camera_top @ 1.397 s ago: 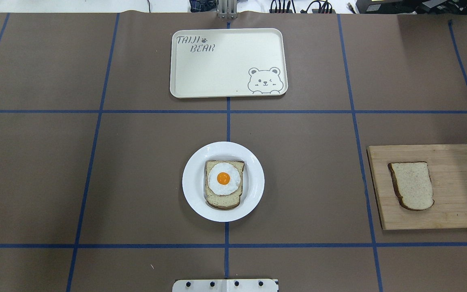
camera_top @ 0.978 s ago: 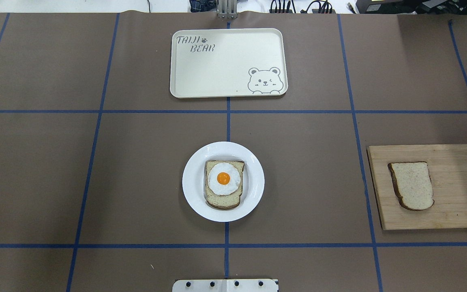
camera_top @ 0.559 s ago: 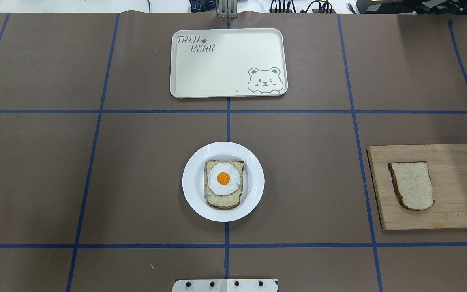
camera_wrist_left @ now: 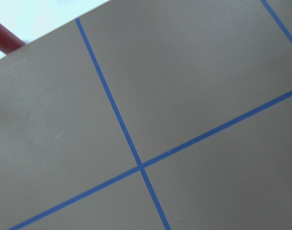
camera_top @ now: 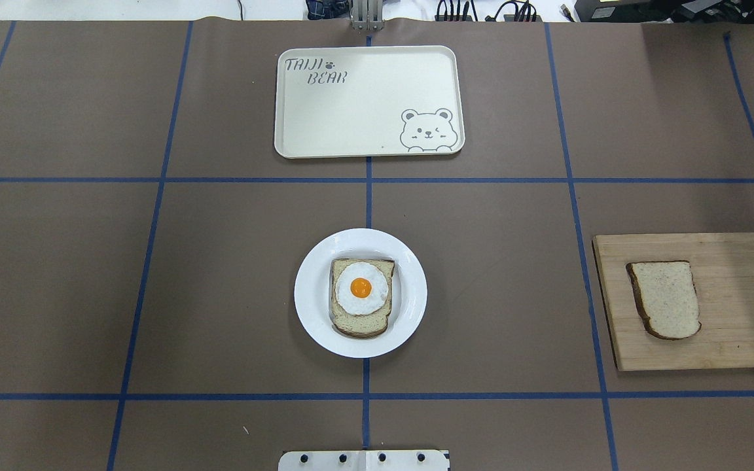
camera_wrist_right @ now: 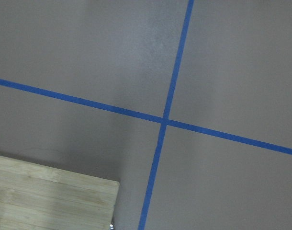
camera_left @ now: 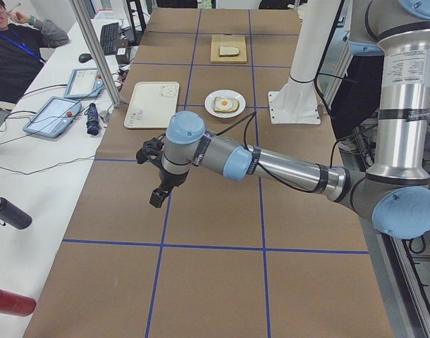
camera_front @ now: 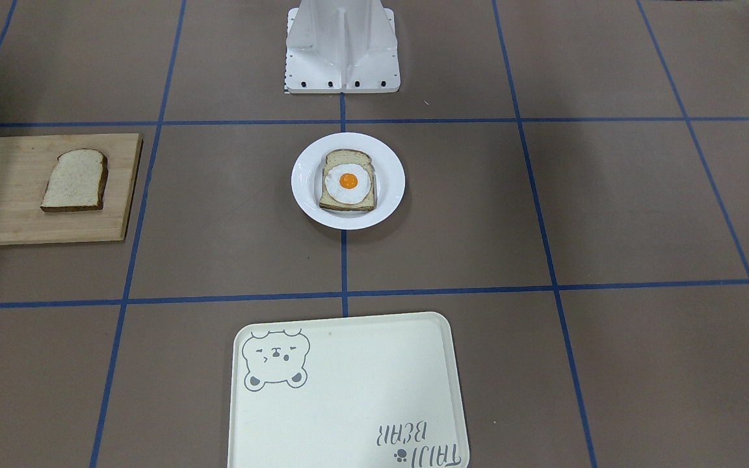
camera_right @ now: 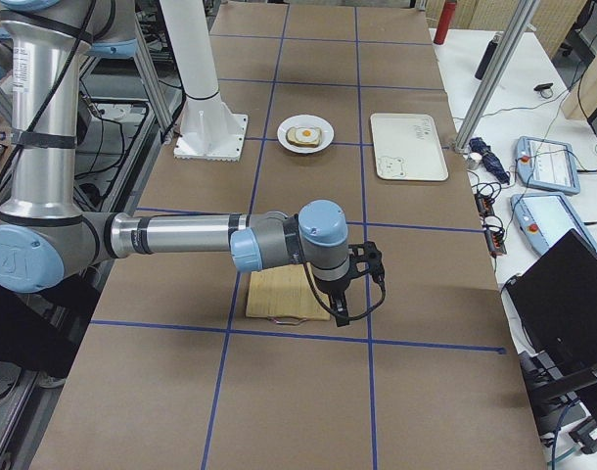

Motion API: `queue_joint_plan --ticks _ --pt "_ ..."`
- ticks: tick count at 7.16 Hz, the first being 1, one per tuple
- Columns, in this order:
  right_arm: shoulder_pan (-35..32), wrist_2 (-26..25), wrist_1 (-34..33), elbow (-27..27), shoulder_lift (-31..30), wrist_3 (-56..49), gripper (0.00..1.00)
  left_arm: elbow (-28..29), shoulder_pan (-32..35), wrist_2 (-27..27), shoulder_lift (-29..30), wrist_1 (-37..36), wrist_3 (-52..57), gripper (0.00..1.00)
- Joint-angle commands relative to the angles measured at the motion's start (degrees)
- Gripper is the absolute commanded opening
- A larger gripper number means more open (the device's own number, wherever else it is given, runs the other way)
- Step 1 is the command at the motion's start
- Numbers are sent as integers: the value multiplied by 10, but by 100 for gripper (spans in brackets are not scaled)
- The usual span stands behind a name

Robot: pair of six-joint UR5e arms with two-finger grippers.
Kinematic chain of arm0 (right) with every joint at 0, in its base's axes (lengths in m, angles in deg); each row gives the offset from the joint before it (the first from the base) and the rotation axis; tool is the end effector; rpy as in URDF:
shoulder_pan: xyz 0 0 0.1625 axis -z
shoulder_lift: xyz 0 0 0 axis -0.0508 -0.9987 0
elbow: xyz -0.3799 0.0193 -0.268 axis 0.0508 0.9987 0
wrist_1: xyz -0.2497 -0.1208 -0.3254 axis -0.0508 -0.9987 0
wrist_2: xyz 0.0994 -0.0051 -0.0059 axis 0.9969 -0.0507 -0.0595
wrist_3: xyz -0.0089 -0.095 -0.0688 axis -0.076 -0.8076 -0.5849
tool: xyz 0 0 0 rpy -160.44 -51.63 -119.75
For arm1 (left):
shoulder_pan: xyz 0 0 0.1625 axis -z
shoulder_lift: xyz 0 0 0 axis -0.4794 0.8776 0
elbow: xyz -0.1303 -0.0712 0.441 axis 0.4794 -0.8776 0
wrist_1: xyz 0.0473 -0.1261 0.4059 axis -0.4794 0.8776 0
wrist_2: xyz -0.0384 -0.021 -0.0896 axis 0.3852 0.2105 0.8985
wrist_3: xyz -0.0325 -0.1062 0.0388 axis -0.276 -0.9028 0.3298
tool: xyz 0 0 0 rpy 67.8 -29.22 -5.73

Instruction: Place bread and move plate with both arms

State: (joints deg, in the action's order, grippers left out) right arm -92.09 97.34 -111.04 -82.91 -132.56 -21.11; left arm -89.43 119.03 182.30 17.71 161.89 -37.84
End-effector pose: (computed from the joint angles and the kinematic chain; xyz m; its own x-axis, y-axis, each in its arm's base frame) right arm 0.0462 -0.4657 0.6538 0.7251 -0.2324 0.6482 0.0399 0.9539 0.2974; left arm -0.0557 -0.5122 0.5612 0.7136 0.4572 -0.5308 -0.1345 0.8330 0.5367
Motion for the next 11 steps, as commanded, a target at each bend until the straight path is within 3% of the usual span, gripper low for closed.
queue_joint_plan --ticks 1,5,6,9,11 --pt "55 47 72 -3 -6 131 100 7 1 18 -1 31 -1 98" --pt "220 2 377 0 -104 508 95 2 1 18 -2 31 -2 98" --pt "267 -40 423 1 -118 571 92 1 1 18 -2 32 -2 98" --pt "413 -178 460 -2 -112 683 80 5 1 17 -23 76 -4 98" --pt "433 -181 459 -6 -108 682 57 3 1 17 -25 83 -17 98"
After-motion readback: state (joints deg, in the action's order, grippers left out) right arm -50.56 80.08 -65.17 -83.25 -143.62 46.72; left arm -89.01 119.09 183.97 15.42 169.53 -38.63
